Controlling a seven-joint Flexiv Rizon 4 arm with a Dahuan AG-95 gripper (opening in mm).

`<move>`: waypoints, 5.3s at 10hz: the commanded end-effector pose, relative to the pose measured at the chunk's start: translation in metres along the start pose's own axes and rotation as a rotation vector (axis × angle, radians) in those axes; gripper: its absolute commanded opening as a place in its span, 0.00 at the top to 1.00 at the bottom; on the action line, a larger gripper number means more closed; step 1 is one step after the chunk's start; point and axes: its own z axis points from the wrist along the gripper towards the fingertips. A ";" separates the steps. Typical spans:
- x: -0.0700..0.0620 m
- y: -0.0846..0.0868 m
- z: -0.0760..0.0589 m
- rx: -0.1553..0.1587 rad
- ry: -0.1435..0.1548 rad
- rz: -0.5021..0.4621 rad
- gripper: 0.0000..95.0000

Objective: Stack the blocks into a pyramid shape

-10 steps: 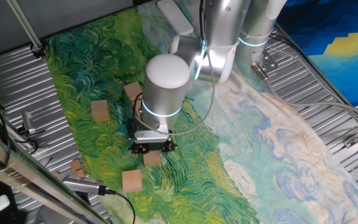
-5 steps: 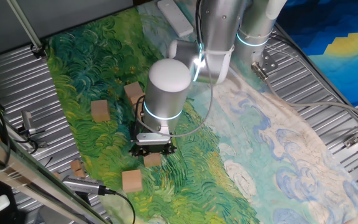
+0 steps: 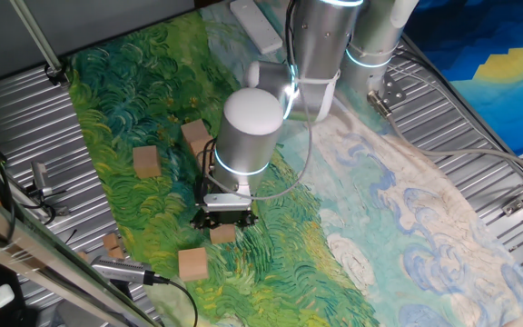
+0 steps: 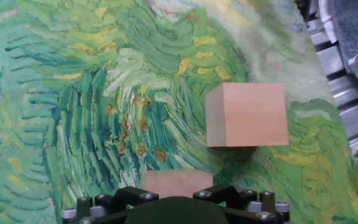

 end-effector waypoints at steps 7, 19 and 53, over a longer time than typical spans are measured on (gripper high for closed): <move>0.000 0.000 -0.001 0.016 0.028 0.069 1.00; 0.062 -0.024 -0.109 -0.108 0.038 -0.162 1.00; 0.166 -0.010 -0.129 -0.127 0.056 -0.164 1.00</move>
